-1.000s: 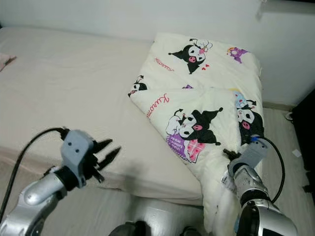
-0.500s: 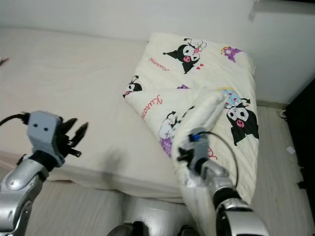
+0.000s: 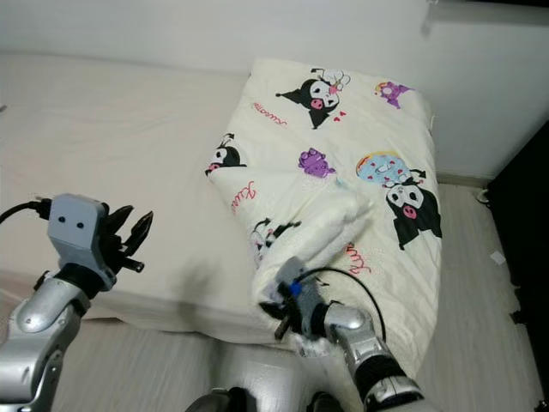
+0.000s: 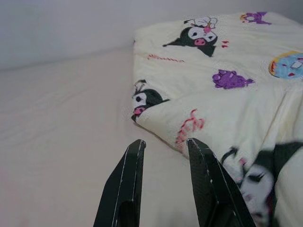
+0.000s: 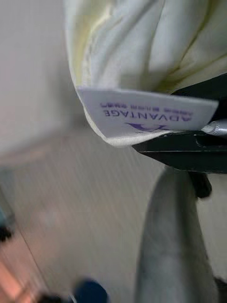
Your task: Clean up the room
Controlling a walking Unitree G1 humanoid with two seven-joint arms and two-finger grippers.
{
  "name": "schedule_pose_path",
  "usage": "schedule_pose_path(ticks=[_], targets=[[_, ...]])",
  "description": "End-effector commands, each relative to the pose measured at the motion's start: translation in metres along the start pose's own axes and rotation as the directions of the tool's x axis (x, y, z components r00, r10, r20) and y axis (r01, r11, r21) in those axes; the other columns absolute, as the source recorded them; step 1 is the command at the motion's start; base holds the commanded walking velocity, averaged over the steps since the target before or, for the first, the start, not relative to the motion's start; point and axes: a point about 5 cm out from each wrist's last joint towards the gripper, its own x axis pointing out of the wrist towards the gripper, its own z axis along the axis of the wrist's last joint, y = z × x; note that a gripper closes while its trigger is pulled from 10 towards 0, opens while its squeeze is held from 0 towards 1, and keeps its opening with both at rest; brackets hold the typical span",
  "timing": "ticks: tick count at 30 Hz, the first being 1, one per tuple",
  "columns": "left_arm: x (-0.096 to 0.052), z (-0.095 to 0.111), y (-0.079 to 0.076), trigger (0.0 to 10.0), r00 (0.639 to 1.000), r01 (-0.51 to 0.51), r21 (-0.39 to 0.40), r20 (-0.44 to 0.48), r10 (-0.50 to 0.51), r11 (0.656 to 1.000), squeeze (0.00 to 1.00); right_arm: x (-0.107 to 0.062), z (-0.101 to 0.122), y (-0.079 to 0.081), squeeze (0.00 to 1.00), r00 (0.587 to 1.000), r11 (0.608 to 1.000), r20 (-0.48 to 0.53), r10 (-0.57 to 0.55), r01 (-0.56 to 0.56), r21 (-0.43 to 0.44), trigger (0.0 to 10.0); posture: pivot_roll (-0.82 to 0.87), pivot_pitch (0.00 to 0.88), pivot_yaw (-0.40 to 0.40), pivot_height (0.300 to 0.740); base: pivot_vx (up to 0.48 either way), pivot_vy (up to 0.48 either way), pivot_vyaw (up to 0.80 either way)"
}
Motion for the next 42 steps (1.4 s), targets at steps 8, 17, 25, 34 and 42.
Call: schedule_pose_path(ticks=[8, 17, 25, 34, 42], targets=[[-0.002, -0.007, -0.003, 10.0, 1.000, 0.008, 0.000, -0.022, -0.008, 1.000, 0.00, 0.001, -0.003, 0.002, 1.00, 1.000, 1.000, -0.011, -0.020, 0.020, -0.023, 10.0, 0.17, 0.250, 0.007, 0.740, 0.000, 0.000, 0.00], [0.000, -0.012, -0.005, 10.0, 0.998, 0.031, 0.002, -0.050, -0.031, 1.000, 0.00, -0.016, 0.008, -0.017, 0.00, 0.987, 0.990, 0.086, -0.136, 0.131, 0.056, 10.0, 0.16, 0.231, 0.001, 0.740, 0.000, 0.000, 0.00], [0.001, -0.024, -0.011, 10.0, 0.995, 0.035, -0.024, -0.094, -0.038, 0.999, 0.00, -0.040, 0.038, -0.009, 0.00, 0.976, 0.988, 0.209, -0.056, 0.025, 0.149, 10.0, 0.12, 0.192, -0.011, 0.740, 0.000, 0.000, 0.00], [0.010, -0.029, -0.020, 10.0, 0.995, 0.050, -0.054, -0.089, -0.055, 0.997, 0.00, -0.067, 0.045, 0.002, 0.00, 0.973, 0.993, 0.221, -0.064, 0.039, 0.115, 10.0, 0.07, 0.149, -0.021, 0.740, 0.000, 0.000, 0.00], [0.011, -0.036, -0.028, 10.0, 0.994, -0.004, -0.043, -0.113, -0.001, 0.999, 0.00, -0.094, 0.043, -0.053, 0.00, 0.646, 0.683, 0.227, -0.729, 0.664, 0.305, 10.0, 0.06, 0.145, -0.027, 0.740, 0.000, 0.000, 0.00]])
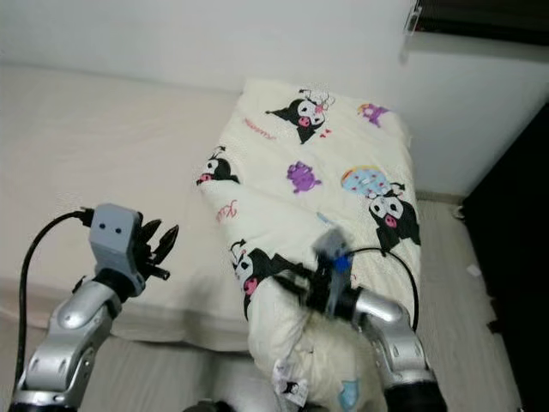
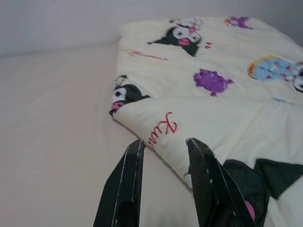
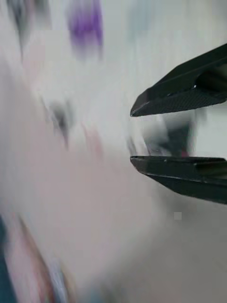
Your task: Clean up the room
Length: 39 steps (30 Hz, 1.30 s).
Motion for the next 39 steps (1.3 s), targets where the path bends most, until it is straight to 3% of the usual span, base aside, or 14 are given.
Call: schedule_pose_path(ticks=[1, 7, 13, 18, 20, 24, 39], targets=[[-0.004, -0.010, -0.006, 10.0, 0.999, -0.004, 0.006, -0.038, 0.005, 1.000, 0.00, -0.012, -0.010, -0.023, 0.00, 0.972, 0.972, -0.007, -0.234, 0.234, 0.014, 10.0, 0.06, 0.147, -0.028, 0.740, 0.000, 0.000, 0.00], [-0.007, -0.012, -0.013, 10.0, 0.999, 0.016, 0.019, -0.037, -0.015, 1.000, 0.00, -0.024, -0.013, -0.033, 0.00, 0.935, 0.935, 0.001, -0.354, 0.354, 0.032, 10.0, 0.06, 0.155, -0.029, 0.725, 0.000, 0.000, 0.00], [-0.007, -0.017, -0.013, 10.0, 0.998, -0.009, 0.020, -0.056, 0.010, 1.000, 0.00, -0.031, -0.018, -0.031, 0.00, 0.921, 0.921, -0.006, -0.389, 0.389, 0.006, 10.0, 0.06, 0.160, -0.029, 0.706, 0.000, 0.000, 0.00], [-0.010, -0.025, -0.009, 10.0, 0.994, -0.065, 0.027, -0.086, 0.067, 0.998, 0.00, -0.031, -0.019, -0.029, 0.00, 0.922, 0.921, -0.009, -0.388, 0.388, -0.037, 10.0, 0.06, 0.162, -0.029, 0.696, 0.000, 0.000, 0.00], [-0.014, -0.033, -0.004, 10.0, 0.983, -0.150, 0.011, -0.107, 0.150, 0.989, 0.00, -0.029, -0.022, -0.029, 0.00, 0.907, 0.904, 0.003, -0.422, 0.421, -0.073, 10.0, 0.05, 0.160, -0.037, 0.686, 0.000, 0.000, 0.00], [-0.018, -0.037, -0.001, 10.0, 0.973, -0.197, 0.008, -0.119, 0.197, 0.980, 0.00, -0.028, -0.023, -0.031, 0.00, 0.897, 0.892, 0.014, -0.443, 0.442, -0.091, 10.0, 0.04, 0.161, -0.047, 0.676, 0.000, 0.000, 0.00], [-0.021, -0.040, -0.005, 10.0, 0.974, -0.191, 0.011, -0.121, 0.191, 0.981, 0.00, -0.028, -0.024, -0.029, 0.00, 0.896, 0.891, 0.015, -0.443, 0.443, -0.097, 10.0, 0.04, 0.172, -0.046, 0.627, 0.000, 0.000, 0.00]])
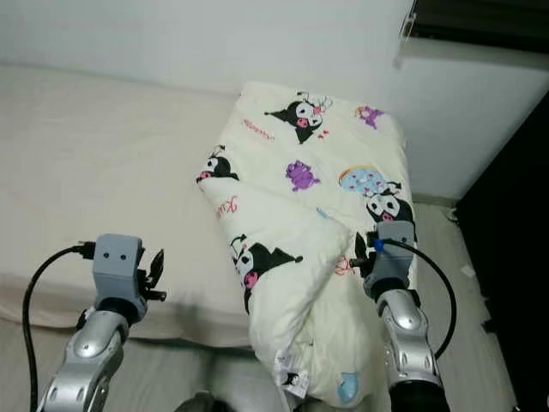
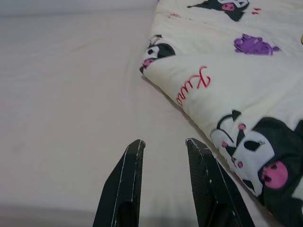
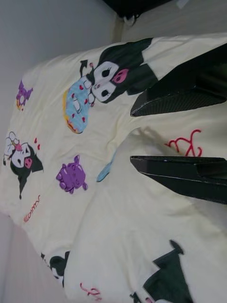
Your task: Clean up the room
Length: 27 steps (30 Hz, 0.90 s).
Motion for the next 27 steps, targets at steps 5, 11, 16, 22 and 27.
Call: schedule_pose_path(ticks=[5, 11, 16, 22, 27], targets=[[-0.001, -0.004, -0.006, 10.0, 1.000, 0.023, 0.006, -0.009, -0.023, 1.000, 0.00, -0.004, -0.008, -0.001, 0.00, 1.000, 1.000, -0.011, -0.020, 0.020, 0.005, 10.0, 0.04, 0.174, -0.040, 0.609, 0.000, 0.000, 0.00], [-0.001, -0.003, -0.011, 10.0, 0.998, 0.058, 0.006, -0.008, -0.058, 0.998, 0.00, -0.005, -0.008, -0.004, 0.00, 0.999, 0.999, -0.007, -0.034, 0.034, 0.022, 10.0, 0.05, 0.176, -0.031, 0.609, 0.000, 0.000, 0.00], [-0.001, -0.002, -0.013, 10.0, 0.997, 0.074, 0.006, -0.006, -0.074, 0.997, 0.00, -0.005, -0.007, -0.007, 0.00, 0.998, 0.998, 0.003, -0.056, 0.056, 0.043, 10.0, 0.05, 0.176, -0.027, 0.609, 0.000, 0.000, 0.00], [0.002, -0.001, -0.011, 10.0, 0.997, 0.077, 0.009, -0.003, -0.077, 0.997, 0.00, -0.002, -0.001, -0.009, 0.00, 0.997, 0.996, 0.030, -0.067, 0.065, 0.053, 10.0, 0.05, 0.177, -0.023, 0.599, 0.000, 0.000, 0.00], [0.003, 0.001, -0.008, 10.0, 0.998, 0.069, 0.008, 0.006, -0.069, 0.998, 0.00, 0.004, 0.008, -0.014, 0.00, 0.994, 0.995, 0.071, -0.082, 0.077, 0.061, 10.0, 0.06, 0.180, -0.025, 0.594, 0.000, 0.000, 0.00]])
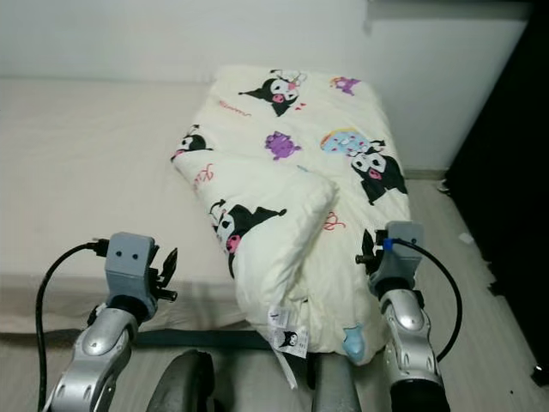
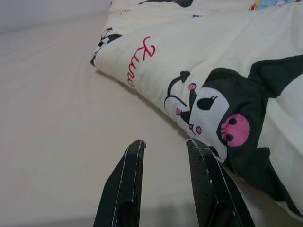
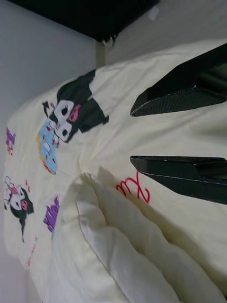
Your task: Clean up the room
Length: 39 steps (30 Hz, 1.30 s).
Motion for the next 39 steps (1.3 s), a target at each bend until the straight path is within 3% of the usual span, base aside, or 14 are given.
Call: schedule_pose_path(ticks=[1, 6, 7, 11, 16, 29, 33, 34, 35, 36, 37, 38, 39], targets=[[-0.001, -0.004, 0.004, 10.0, 1.000, -0.007, 0.007, -0.015, 0.007, 1.000, 0.00, 0.001, 0.001, -0.004, 0.00, 1.000, 1.000, 0.015, -0.021, 0.021, 0.023, 10.0, 0.06, 0.180, -0.025, 0.594, 0.000, 0.000, 0.00], [-0.001, -0.003, 0.006, 10.0, 1.000, -0.011, 0.006, -0.008, 0.011, 1.000, 0.00, 0.007, 0.009, -0.007, 0.00, 0.998, 0.997, 0.052, -0.041, 0.037, 0.070, 10.0, 0.06, 0.179, -0.025, 0.594, 0.000, 0.000, 0.00], [-0.002, -0.001, 0.008, 10.0, 1.000, -0.015, 0.006, 0.003, 0.015, 1.000, 0.00, 0.013, 0.015, -0.010, 1.00, 0.996, 0.991, 0.076, -0.054, 0.044, 0.127, 10.0, 0.06, 0.182, -0.024, 0.594, 0.000, 0.000, 0.00], [-0.003, 0.006, 0.013, 10.0, 0.999, -0.023, 0.009, 0.037, 0.023, 1.000, 0.00, 0.030, 0.024, -0.017, 1.00, 0.991, 0.961, 0.114, -0.074, 0.041, 0.273, 10.0, 0.08, 0.191, -0.020, 0.594, 0.000, 0.000, 0.00], [-0.006, 0.011, 0.017, 10.0, 0.998, -0.015, 0.027, 0.059, 0.014, 1.000, 0.00, 0.045, 0.024, -0.014, 1.00, 0.997, 0.934, 0.072, -0.026, -0.002, 0.359, 10.0, 0.10, 0.204, -0.017, 0.594, 0.000, 0.000, 0.00], [-0.019, 0.023, 0.027, 10.0, 0.991, 0.091, 0.054, 0.095, -0.096, 0.994, 0.00, 0.064, 0.024, 0.005, 1.00, 0.994, 0.902, 0.005, 0.110, -0.102, 0.419, 10.0, 0.15, 0.247, -0.031, 0.594, 0.000, 0.000, 0.00], [-0.028, 0.026, 0.035, 10.0, 0.987, 0.127, 0.063, 0.093, -0.132, 0.990, 0.00, 0.067, 0.020, 0.021, 1.00, 0.976, 0.887, -0.045, 0.211, -0.172, 0.428, 10.0, 0.16, 0.260, -0.042, 0.594, 0.000, 0.000, 0.00], [-0.030, 0.027, 0.037, 10.0, 0.986, 0.132, 0.069, 0.091, -0.138, 0.989, 0.00, 0.067, 0.018, 0.026, 0.92, 0.970, 0.886, -0.058, 0.236, -0.190, 0.423, 10.0, 0.17, 0.264, -0.044, 0.594, 0.000, 0.000, 0.00], [-0.030, 0.027, 0.037, 10.0, 0.986, 0.132, 0.069, 0.091, -0.138, 0.989, 0.00, 0.067, 0.018, 0.026, 0.92, 0.970, 0.886, -0.058, 0.236, -0.190, 0.423, 10.0, 0.17, 0.264, -0.044, 0.594, 0.000, 0.000, 0.00], [-0.033, 0.028, 0.043, 10.0, 0.987, 0.126, 0.085, 0.089, -0.133, 0.988, 0.00, 0.069, 0.018, 0.032, 0.02, 0.959, 0.877, -0.057, 0.279, -0.230, 0.421, 10.0, 0.16, 0.267, -0.046, 0.594, 0.000, 0.000, 0.00], [-0.033, 0.028, 0.043, 10.0, 0.987, 0.126, 0.085, 0.089, -0.133, 0.988, 0.00, 0.069, 0.018, 0.032, 0.02, 0.959, 0.877, -0.057, 0.279, -0.230, 0.421, 10.0, 0.16, 0.267, -0.046, 0.594, 0.000, 0.000, 0.00], [-0.034, 0.029, 0.045, 10.0, 0.987, 0.121, 0.089, 0.090, -0.129, 0.989, 0.00, 0.069, 0.019, 0.034, 0.00, 0.956, 0.873, -0.053, 0.290, -0.241, 0.423, 9.1, 0.16, 0.268, -0.047, 0.594, 0.000, 0.000, 0.00], [-0.034, 0.029, 0.045, 10.0, 0.987, 0.121, 0.089, 0.090, -0.129, 0.989, 0.00, 0.069, 0.019, 0.034, 0.00, 0.956, 0.873, -0.053, 0.290, -0.241, 0.423, 9.1, 0.16, 0.268, -0.047, 0.594, 0.000, 0.000, 0.00]])
